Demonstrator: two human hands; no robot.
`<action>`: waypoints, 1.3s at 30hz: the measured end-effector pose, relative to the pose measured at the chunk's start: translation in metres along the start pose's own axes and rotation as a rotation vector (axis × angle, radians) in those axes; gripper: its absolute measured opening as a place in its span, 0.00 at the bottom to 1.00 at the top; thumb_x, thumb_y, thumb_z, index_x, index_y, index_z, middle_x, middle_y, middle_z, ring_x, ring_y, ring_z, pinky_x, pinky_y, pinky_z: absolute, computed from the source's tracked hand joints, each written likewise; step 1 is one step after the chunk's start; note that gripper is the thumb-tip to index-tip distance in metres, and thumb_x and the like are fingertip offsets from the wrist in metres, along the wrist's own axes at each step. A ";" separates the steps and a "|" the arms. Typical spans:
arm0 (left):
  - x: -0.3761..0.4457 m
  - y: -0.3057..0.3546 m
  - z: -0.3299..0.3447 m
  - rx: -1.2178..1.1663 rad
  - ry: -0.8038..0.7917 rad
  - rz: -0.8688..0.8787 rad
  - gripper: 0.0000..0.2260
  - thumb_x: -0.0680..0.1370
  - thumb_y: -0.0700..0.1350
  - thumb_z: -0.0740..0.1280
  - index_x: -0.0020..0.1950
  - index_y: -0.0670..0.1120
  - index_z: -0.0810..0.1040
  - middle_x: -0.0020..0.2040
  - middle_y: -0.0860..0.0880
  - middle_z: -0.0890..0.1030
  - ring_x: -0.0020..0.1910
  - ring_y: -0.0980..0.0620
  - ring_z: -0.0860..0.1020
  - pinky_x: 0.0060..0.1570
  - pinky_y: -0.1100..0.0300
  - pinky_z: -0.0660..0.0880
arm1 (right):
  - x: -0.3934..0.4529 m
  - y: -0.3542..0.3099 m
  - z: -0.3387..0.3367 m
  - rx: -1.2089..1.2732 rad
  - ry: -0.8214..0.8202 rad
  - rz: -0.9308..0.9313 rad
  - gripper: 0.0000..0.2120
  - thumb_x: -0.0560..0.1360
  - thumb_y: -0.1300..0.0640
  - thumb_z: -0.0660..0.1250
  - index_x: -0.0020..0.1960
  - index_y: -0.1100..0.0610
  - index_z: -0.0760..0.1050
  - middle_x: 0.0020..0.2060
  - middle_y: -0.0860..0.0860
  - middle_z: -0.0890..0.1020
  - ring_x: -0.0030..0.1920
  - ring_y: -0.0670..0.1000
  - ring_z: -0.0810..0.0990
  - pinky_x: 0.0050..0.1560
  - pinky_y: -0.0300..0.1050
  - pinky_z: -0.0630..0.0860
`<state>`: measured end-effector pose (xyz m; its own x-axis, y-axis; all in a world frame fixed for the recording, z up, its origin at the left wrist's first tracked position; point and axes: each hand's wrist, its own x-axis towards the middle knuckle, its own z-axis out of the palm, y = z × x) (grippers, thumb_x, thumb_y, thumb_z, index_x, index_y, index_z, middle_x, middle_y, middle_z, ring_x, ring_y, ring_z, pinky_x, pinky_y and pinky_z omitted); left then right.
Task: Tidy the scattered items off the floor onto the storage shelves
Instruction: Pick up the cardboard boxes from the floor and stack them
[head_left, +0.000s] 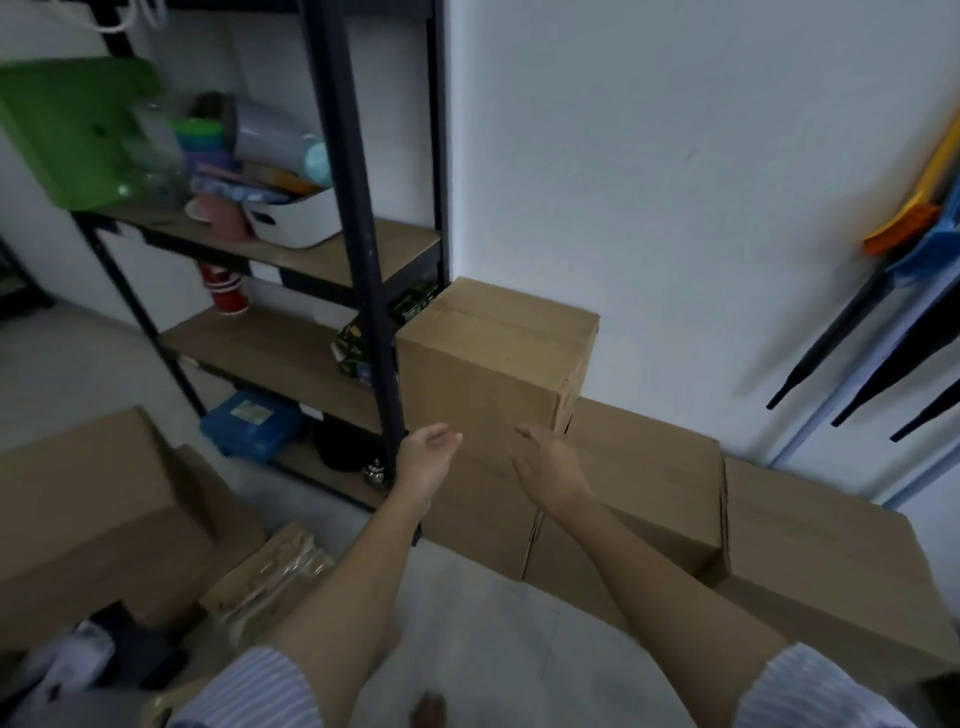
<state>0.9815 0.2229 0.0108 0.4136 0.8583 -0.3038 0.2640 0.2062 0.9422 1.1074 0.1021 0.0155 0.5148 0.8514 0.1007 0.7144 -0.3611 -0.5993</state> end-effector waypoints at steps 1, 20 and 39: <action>-0.019 -0.009 -0.004 -0.009 0.044 0.003 0.16 0.79 0.41 0.67 0.67 0.40 0.75 0.59 0.49 0.78 0.56 0.52 0.76 0.56 0.62 0.71 | -0.014 -0.003 0.000 0.013 0.001 -0.019 0.20 0.81 0.58 0.62 0.72 0.62 0.69 0.67 0.57 0.75 0.69 0.55 0.72 0.67 0.40 0.63; -0.266 -0.163 -0.260 -0.101 0.707 -0.221 0.07 0.82 0.45 0.64 0.50 0.44 0.80 0.41 0.48 0.77 0.40 0.56 0.73 0.34 0.69 0.67 | -0.159 -0.192 0.156 0.290 -0.408 -0.262 0.17 0.80 0.58 0.63 0.66 0.64 0.75 0.61 0.58 0.80 0.62 0.55 0.78 0.59 0.42 0.71; -0.440 -0.342 -0.464 -0.462 0.997 -0.554 0.22 0.79 0.45 0.68 0.70 0.38 0.71 0.52 0.44 0.78 0.51 0.46 0.78 0.50 0.56 0.72 | -0.347 -0.369 0.369 0.285 -0.867 -0.137 0.24 0.80 0.57 0.64 0.74 0.58 0.66 0.62 0.56 0.77 0.61 0.55 0.76 0.59 0.45 0.72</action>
<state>0.3052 -0.0070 -0.1124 -0.5558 0.5439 -0.6287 -0.2247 0.6299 0.7435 0.4901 0.0801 -0.0907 -0.1831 0.9084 -0.3759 0.5398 -0.2268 -0.8107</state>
